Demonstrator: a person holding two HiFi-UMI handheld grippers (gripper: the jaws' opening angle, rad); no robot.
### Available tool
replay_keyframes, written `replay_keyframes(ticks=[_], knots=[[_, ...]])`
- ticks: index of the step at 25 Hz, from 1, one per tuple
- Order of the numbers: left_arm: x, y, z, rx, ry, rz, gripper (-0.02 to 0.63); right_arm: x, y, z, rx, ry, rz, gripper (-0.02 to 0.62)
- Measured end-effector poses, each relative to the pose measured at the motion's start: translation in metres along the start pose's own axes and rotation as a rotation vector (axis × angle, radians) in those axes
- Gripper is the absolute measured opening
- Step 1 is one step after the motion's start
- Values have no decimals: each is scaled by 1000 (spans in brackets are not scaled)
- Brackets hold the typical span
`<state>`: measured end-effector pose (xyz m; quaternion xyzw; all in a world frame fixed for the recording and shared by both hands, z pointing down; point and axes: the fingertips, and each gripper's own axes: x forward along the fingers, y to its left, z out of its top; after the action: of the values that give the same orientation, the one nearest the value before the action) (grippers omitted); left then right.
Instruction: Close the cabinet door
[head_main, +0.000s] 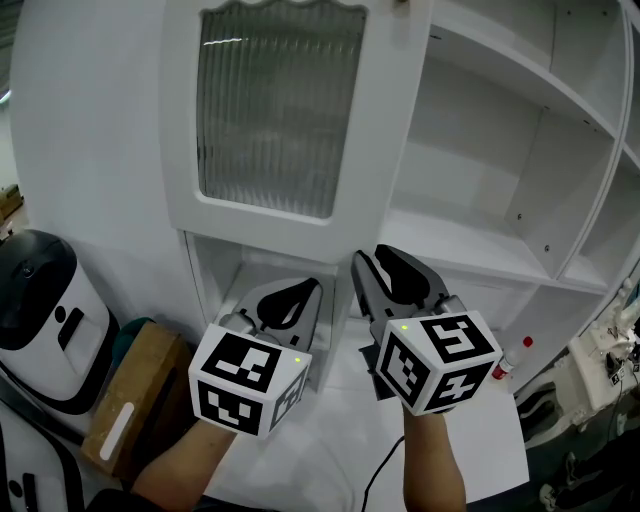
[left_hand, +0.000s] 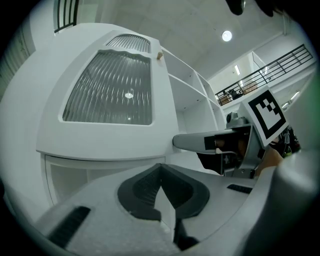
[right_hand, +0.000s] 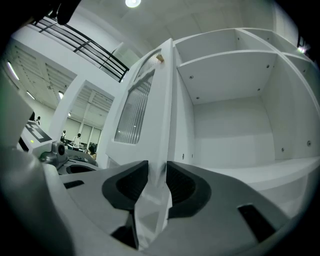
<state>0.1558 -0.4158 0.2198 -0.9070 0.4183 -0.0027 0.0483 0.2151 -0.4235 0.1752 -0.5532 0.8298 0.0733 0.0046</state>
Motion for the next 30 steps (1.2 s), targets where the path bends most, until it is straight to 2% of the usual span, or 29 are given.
replay_keyframes(ticks=[25, 30], knots=[[18, 13, -5, -15, 0, 28, 11, 22, -12, -3, -36, -16, -6, 110], [15, 11, -7, -26, 7, 25, 11, 20, -11, -2, -61, -21, -28, 110]])
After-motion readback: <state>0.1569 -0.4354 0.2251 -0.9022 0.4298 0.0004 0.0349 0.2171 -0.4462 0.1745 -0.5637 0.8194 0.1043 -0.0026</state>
